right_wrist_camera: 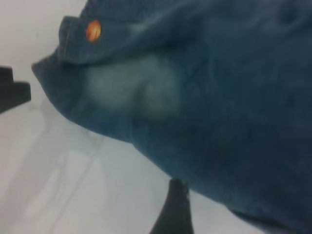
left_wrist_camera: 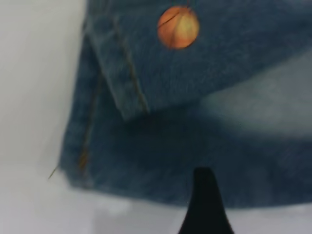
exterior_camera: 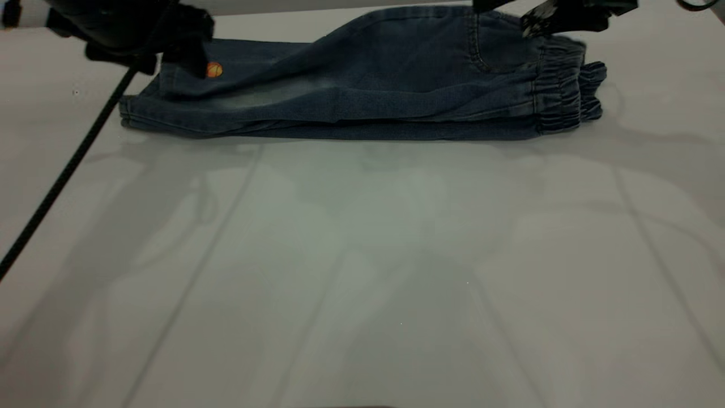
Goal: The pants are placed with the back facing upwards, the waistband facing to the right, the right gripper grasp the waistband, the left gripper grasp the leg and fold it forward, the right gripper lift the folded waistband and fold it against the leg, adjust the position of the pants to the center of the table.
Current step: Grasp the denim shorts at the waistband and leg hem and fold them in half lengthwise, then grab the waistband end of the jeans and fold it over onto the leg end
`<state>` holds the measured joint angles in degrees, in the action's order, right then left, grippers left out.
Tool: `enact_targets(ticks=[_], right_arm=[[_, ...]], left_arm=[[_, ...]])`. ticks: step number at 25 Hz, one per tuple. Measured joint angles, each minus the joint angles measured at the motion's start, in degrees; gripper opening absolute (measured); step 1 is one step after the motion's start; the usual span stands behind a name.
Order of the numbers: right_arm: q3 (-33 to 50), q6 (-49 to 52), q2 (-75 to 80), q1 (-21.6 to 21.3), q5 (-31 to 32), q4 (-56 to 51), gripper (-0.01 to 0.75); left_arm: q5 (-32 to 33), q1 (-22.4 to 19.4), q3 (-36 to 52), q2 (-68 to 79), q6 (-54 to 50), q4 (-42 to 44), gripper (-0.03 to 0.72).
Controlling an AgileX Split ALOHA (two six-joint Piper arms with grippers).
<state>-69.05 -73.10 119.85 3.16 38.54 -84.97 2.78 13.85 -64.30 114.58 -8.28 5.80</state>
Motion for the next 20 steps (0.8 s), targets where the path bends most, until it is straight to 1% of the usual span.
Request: enact_targets(ticks=[4, 7, 10, 13, 16, 20], right_arm=[[0.0, 1.0, 0.0, 0.4, -0.4, 1.0, 0.58], [0.0, 5.4, 0.0, -0.6, -0.8, 3.4, 0.58], [0.0, 12.8, 0.0, -3.4, -0.6, 6.7, 0.58], [0.0, 17.2, 0.0, -6.2, -1.1, 11.9, 0.58], [0.0, 18.0, 0.1, -7.8, -3.9, 15.7, 0.58], [-0.2, 16.5, 1.6, -7.9, -8.2, 16.6, 0.58]], left_arm=[[-4.2, 1.3, -0.1, 2.2, 0.0, 0.0, 0.482], [-5.9, 2.0, -0.1, 3.4, 0.0, 0.0, 0.484], [-7.5, 2.1, -0.1, 3.5, 0.0, 0.0, 0.483], [-8.4, 2.1, -0.1, 3.5, 0.0, 0.0, 0.483], [-8.9, 2.1, -0.1, 3.5, 0.0, 0.0, 0.483], [-9.3, 2.1, -0.1, 3.5, 0.0, 0.0, 0.483]])
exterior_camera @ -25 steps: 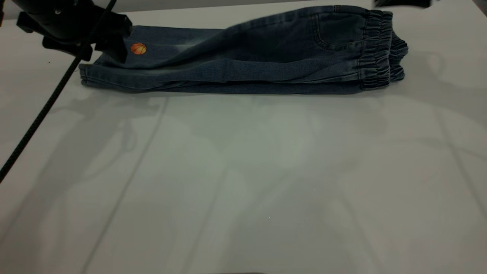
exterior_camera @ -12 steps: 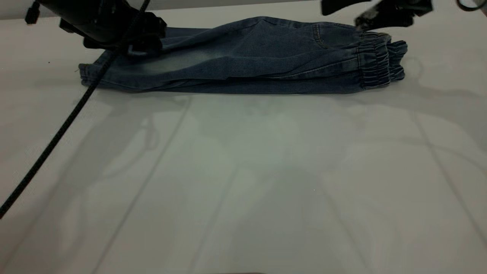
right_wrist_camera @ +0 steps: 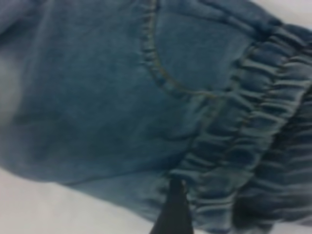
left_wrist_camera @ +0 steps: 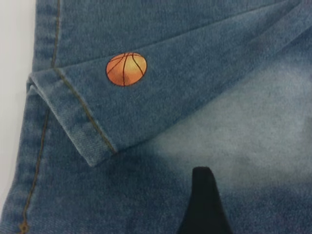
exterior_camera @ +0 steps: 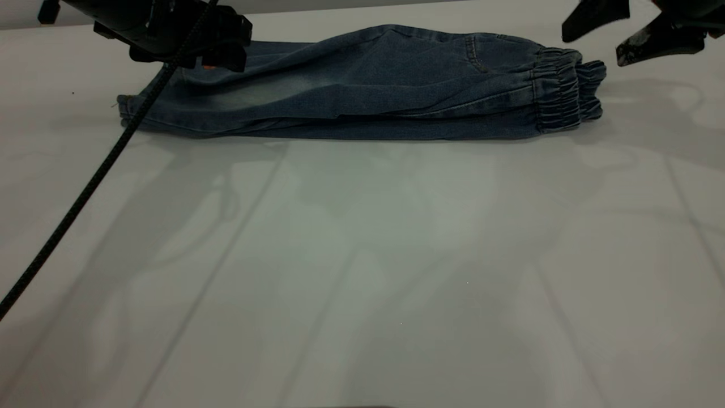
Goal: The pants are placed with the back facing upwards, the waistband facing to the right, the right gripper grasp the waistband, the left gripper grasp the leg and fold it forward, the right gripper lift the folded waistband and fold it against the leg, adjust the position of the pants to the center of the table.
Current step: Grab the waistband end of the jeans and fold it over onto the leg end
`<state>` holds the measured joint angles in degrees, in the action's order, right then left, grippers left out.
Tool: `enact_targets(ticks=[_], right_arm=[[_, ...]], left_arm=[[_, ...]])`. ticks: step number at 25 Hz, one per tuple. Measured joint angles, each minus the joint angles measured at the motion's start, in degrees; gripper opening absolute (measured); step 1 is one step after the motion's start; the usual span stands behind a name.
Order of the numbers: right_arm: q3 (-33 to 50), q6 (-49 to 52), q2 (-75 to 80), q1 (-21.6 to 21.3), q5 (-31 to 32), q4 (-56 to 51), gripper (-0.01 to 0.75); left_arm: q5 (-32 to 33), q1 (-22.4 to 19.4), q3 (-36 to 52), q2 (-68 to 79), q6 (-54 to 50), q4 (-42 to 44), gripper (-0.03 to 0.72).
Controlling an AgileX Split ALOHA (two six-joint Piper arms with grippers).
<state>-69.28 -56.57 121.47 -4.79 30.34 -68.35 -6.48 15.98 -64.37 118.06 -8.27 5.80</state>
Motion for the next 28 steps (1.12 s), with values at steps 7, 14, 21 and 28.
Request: enact_targets(ticks=[7, 14, 21, 28], right_arm=[[-2.5, -6.1, 6.0, 0.0, -1.2, -3.9, 0.58], [-4.9, -11.0, 8.7, -0.1, 2.5, -8.8, 0.58], [-5.0, -13.1, 9.1, 0.0, 2.9, -10.6, 0.58], [-5.4, -13.4, 11.8, 1.2, 3.4, -12.5, 0.534]], left_arm=[[-0.1, 0.0, 0.0, 0.0, 0.0, 0.0, 0.483], [-0.2, 0.0, 0.0, 0.0, 0.0, 0.0, 0.483], [-0.8, 0.0, 0.0, 0.0, -0.4, 0.0, 0.483], [-2.0, 1.5, 0.0, 0.0, -1.2, 0.0, 0.483]])
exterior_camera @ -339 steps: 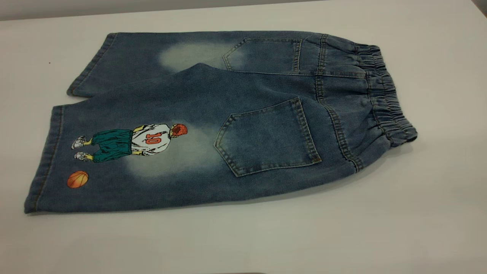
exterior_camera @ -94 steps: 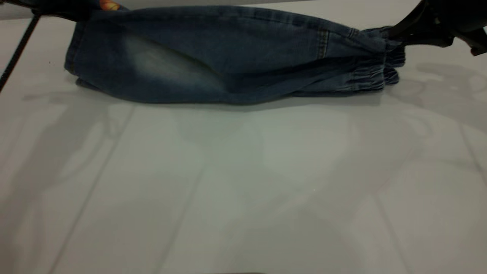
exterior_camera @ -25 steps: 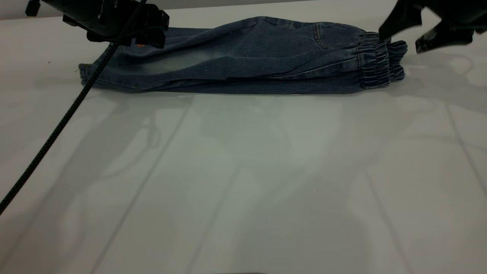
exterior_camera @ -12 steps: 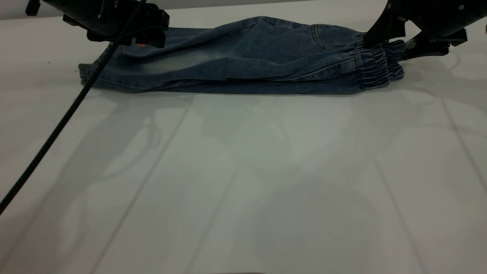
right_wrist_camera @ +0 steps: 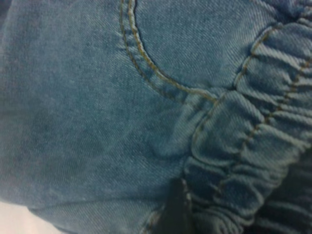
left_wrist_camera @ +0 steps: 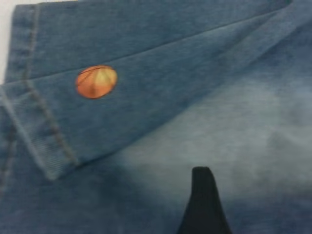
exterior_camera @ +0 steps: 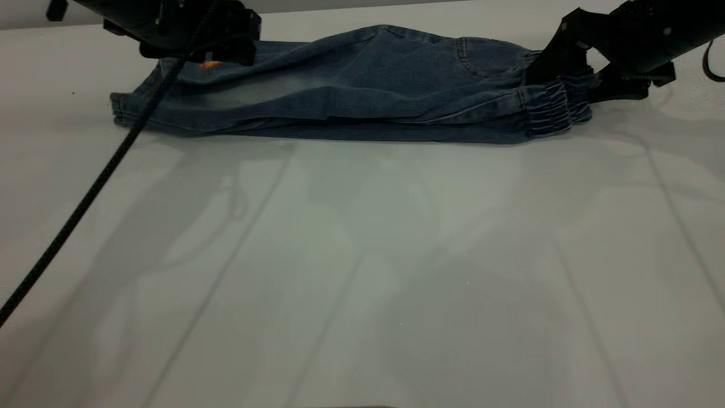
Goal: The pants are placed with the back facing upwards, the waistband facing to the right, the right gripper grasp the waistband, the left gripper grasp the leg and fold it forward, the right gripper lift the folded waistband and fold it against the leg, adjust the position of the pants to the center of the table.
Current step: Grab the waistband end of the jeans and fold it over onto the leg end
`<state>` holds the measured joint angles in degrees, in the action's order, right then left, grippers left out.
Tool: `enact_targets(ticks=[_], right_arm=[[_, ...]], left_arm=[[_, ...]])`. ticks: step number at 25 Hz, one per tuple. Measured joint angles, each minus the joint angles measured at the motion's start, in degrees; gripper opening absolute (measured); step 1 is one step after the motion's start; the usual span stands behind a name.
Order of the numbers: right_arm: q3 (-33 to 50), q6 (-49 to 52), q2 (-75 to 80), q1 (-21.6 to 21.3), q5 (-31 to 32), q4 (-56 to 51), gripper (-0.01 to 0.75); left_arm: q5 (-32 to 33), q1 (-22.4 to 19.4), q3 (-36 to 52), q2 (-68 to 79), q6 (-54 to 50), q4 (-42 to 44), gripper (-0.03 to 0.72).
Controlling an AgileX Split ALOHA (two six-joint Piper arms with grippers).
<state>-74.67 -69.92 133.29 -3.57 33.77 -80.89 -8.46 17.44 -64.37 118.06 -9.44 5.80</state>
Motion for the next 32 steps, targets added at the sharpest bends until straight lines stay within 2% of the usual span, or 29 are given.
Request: enact_targets(ticks=[2, 6, 7, 13, 15, 21, 25, 32], right_arm=[[0.0, 0.1, 0.3, 0.0, 0.0, -0.1, 0.445], [-0.1, 0.4, 0.5, 0.0, 1.4, -0.2, 0.137], [0.0, 0.6, 0.5, 0.0, 2.2, -0.2, 0.099], [0.0, 1.4, 0.5, 0.1, 5.9, -0.1, 0.083], [0.0, 1.6, 0.3, 0.1, 7.0, 0.2, 0.083], [0.0, 2.3, -3.7, 0.1, 8.3, 2.0, 0.083], [0.0, 2.6, -7.4, 0.2, 9.3, 2.3, 0.083], [-0.4, 2.8, -12.8, 0.2, 14.3, 0.3, 0.083]], left_arm=[[-0.2, 0.9, -0.1, 0.2, 0.0, 0.0, 0.483], [-0.2, 2.5, -3.6, 2.7, 0.1, 0.0, 0.483], [-0.2, 2.8, -5.2, 4.3, 0.1, 0.0, 0.483], [1.8, 5.0, -16.1, 12.2, 0.1, 0.0, 0.483], [5.3, 5.9, -20.1, 14.8, 0.1, 0.0, 0.483], [22.0, 7.1, -30.0, 20.7, 0.5, 0.0, 0.483], [27.7, 7.1, -33.9, 21.8, 1.0, -0.1, 0.483], [29.5, 9.0, -35.1, 22.7, 1.3, -2.4, 0.482]])
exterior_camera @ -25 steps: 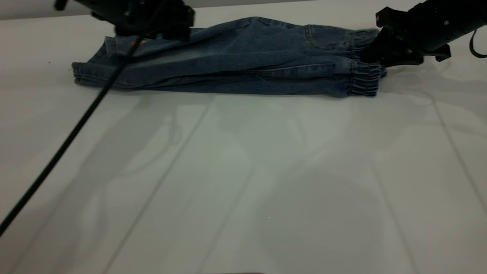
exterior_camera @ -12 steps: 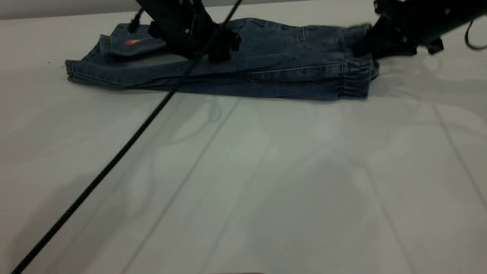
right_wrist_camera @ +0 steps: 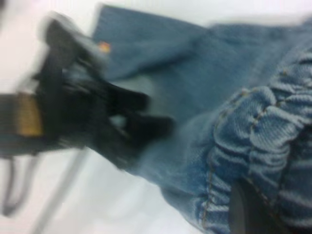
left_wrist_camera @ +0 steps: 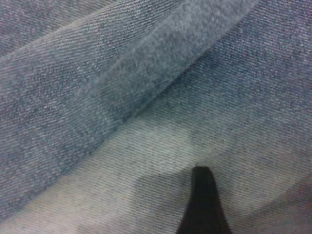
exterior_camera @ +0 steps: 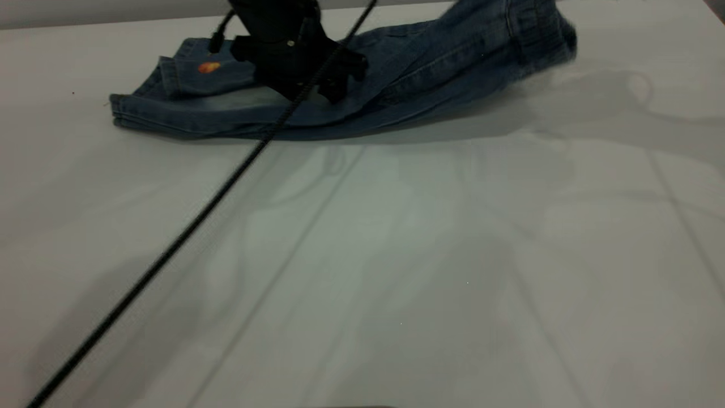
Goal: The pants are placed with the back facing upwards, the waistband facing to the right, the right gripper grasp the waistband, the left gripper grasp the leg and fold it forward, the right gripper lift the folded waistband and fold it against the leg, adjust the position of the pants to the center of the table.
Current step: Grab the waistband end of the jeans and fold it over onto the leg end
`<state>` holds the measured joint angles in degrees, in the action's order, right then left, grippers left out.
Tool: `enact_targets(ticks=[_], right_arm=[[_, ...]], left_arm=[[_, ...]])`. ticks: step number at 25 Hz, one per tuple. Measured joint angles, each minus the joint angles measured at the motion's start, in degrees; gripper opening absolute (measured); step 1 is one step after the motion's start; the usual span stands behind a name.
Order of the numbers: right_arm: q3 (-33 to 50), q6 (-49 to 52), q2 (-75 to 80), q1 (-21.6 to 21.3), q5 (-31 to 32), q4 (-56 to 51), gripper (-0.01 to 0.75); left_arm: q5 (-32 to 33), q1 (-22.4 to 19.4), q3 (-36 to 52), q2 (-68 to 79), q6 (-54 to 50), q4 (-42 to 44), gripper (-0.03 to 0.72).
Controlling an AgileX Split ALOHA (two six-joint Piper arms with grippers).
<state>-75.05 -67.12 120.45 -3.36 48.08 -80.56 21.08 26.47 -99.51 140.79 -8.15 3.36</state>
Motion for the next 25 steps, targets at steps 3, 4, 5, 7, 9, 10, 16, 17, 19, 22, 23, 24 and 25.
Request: enact_targets(ticks=[3, 4, 5, 7, 9, 10, 16, 17, 19, 22, 23, 24, 25], right_arm=[[-1.9, 0.7, -0.6, 0.0, 3.7, -0.4, 0.083], [-2.5, 1.3, -0.6, 0.0, 4.6, -0.4, 0.083], [-2.9, 1.8, -0.6, 0.0, 5.1, -0.3, 0.083], [-3.2, 2.6, -0.6, 0.0, 5.6, 0.4, 0.083], [-3.4, 3.0, -0.6, 0.0, 5.6, 1.2, 0.082], [-3.5, 3.0, -0.6, 0.0, 5.7, 1.4, 0.083], [-3.5, 3.1, -0.6, 0.0, 5.1, 2.1, 0.083], [-3.5, 3.1, -0.6, 0.0, 5.0, 2.2, 0.083], [-3.5, 3.1, -0.6, 0.0, 4.9, 2.5, 0.083], [-3.5, 3.1, -0.6, 0.0, 4.8, 2.6, 0.083], [-3.5, 3.1, -0.6, 0.0, 4.8, 2.6, 0.083], [-3.6, 3.1, -0.6, 0.0, 4.8, 2.6, 0.083], [-3.8, 3.1, -0.6, 0.0, 4.8, 2.6, 0.083]], left_arm=[[1.6, 2.7, -1.4, 0.2, 0.6, -0.4, 0.482], [2.8, 3.6, -2.4, 0.4, 1.6, -0.4, 0.482], [4.4, 4.2, -3.4, 0.6, 2.8, -0.4, 0.482], [9.7, 4.6, -6.5, 0.6, 4.9, -0.3, 0.482], [14.8, 4.2, -9.7, 0.5, 6.0, 1.5, 0.482], [17.4, 3.8, -11.4, 0.3, 6.2, 2.9, 0.482], [28.1, -0.8, -17.9, -1.2, 6.3, 10.9, 0.482], [29.1, -1.6, -18.1, -1.2, 6.3, 11.4, 0.482], [30.3, -3.3, -18.1, -1.2, 6.3, 11.5, 0.482], [31.2, -6.3, -18.1, -0.9, 6.3, 11.5, 0.482], [31.2, -7.3, -18.1, -0.6, 6.2, 11.5, 0.482], [31.2, -8.3, -18.1, -0.2, 6.0, 11.5, 0.482], [31.2, -8.9, -18.1, 0.5, 5.7, 11.5, 0.482]])
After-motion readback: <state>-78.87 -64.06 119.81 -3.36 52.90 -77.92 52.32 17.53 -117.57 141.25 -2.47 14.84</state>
